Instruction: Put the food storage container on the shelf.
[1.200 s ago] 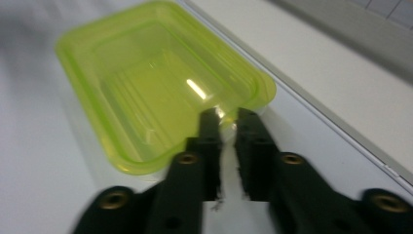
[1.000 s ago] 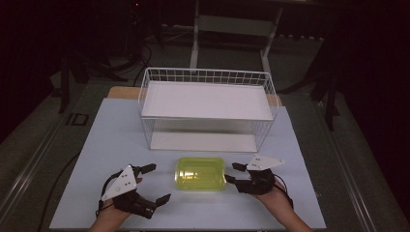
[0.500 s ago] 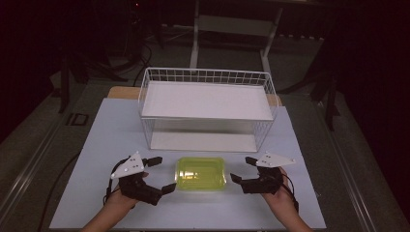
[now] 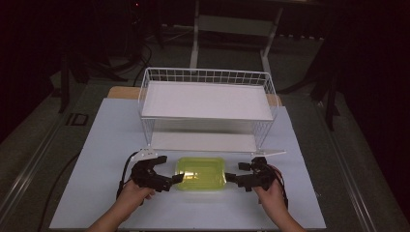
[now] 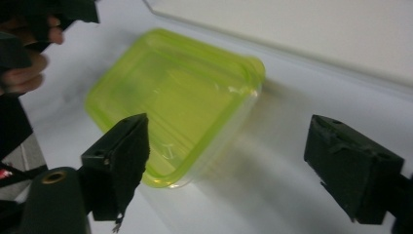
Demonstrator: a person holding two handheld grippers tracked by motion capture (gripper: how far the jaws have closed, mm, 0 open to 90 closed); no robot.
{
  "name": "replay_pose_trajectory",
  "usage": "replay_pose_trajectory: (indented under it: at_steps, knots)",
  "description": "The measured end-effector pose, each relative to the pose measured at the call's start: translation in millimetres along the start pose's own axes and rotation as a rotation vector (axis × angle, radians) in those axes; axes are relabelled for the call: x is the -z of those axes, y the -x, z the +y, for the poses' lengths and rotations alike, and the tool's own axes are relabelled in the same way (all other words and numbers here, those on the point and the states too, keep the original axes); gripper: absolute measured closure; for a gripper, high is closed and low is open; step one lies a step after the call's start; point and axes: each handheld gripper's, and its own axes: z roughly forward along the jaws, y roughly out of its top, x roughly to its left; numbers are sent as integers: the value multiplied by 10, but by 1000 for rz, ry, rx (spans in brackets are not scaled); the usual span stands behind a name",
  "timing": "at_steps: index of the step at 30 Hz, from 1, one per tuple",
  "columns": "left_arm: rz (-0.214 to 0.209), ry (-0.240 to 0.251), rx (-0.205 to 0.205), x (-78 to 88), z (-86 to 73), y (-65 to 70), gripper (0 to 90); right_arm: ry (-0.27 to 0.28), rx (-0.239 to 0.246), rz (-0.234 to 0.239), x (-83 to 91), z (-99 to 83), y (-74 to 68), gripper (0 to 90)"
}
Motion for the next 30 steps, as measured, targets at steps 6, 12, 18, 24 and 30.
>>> replay_pose_trajectory:
  at_steps: [6,12,18,24,30]
  knots:
    - [-15,-77,181,-84,-27,-126,1,-49,-201,32,-157,-4,49,143]
    - [-14,-114,216,-137,-33,-85,95,-46,-281,53,-203,4,43,322]
    - [28,-144,266,-192,-41,-78,251,-50,-318,36,-224,23,26,476]
    - [28,-163,285,-221,-68,-106,571,-88,-350,17,-287,5,-8,588]
    - [36,-176,301,-239,-89,-96,681,-97,-365,16,-326,-14,-47,718]
